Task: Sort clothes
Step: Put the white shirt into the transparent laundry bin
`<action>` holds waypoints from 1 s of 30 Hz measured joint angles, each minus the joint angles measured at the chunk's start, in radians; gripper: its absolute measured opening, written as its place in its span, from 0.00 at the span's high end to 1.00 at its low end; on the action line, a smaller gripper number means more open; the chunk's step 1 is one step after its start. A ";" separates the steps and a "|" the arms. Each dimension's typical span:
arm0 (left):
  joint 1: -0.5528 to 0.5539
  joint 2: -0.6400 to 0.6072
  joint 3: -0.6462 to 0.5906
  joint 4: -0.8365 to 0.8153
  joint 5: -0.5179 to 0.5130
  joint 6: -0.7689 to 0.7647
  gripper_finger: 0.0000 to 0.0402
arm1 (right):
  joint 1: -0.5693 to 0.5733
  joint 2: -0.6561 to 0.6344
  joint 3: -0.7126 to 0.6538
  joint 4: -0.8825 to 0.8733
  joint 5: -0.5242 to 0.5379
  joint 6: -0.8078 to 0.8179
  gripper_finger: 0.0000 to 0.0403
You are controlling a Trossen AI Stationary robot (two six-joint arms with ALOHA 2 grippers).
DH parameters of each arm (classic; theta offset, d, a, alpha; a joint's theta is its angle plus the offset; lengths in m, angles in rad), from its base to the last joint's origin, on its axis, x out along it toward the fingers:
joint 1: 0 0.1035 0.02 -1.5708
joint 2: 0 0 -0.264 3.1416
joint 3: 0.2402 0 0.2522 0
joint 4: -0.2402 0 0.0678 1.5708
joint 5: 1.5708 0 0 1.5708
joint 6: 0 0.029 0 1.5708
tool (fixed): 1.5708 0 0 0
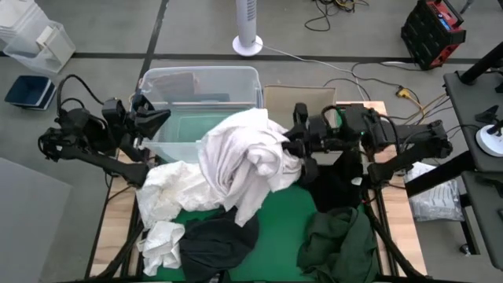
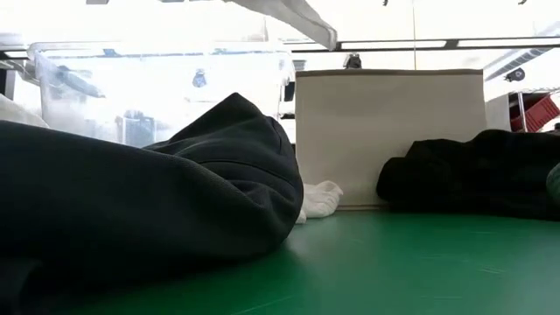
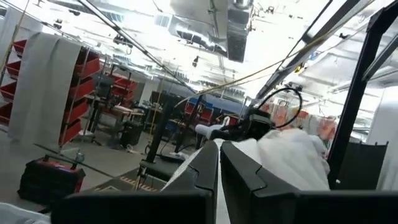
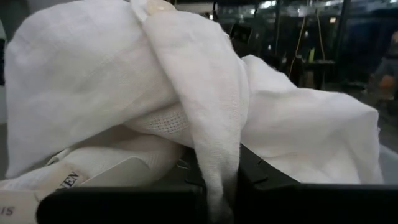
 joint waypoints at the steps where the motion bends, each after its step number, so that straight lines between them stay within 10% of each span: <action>1: 0.000 -0.002 0.000 0.006 0.000 0.000 1.00 | -0.015 0.001 0.000 0.017 -0.016 0.000 0.95; 30: 0.000 -0.102 0.000 0.155 -0.079 0.113 1.00 | -0.319 0.302 0.000 0.772 0.019 0.040 0.95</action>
